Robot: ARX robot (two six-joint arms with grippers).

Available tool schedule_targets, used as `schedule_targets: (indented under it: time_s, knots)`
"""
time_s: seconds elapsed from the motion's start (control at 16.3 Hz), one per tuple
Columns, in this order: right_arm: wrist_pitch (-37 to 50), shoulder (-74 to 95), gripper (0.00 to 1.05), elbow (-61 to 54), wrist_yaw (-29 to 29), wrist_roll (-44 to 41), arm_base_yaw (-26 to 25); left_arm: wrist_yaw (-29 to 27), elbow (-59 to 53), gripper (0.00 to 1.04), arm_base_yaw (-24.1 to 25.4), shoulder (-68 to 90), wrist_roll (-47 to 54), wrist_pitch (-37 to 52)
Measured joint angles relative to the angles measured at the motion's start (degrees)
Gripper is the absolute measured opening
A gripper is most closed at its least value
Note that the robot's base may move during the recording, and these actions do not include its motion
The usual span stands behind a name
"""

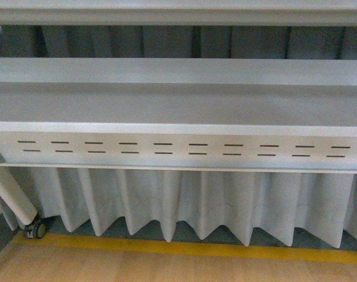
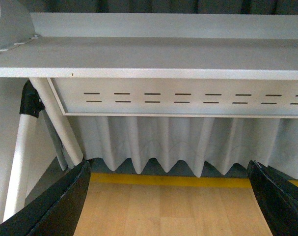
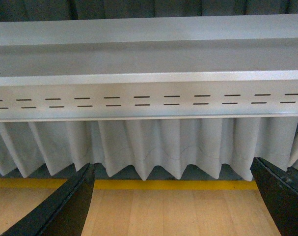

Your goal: Wind up and store yellow beetle toy

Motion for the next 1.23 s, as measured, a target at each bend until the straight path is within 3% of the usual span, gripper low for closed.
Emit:
schedule_targets:
  time_s: [1.23]
  knots:
    - [0.0, 0.0, 0.98, 0.0, 0.0, 0.0, 0.0, 0.0, 0.0, 0.98, 0.0, 0.0, 0.0, 0.0]
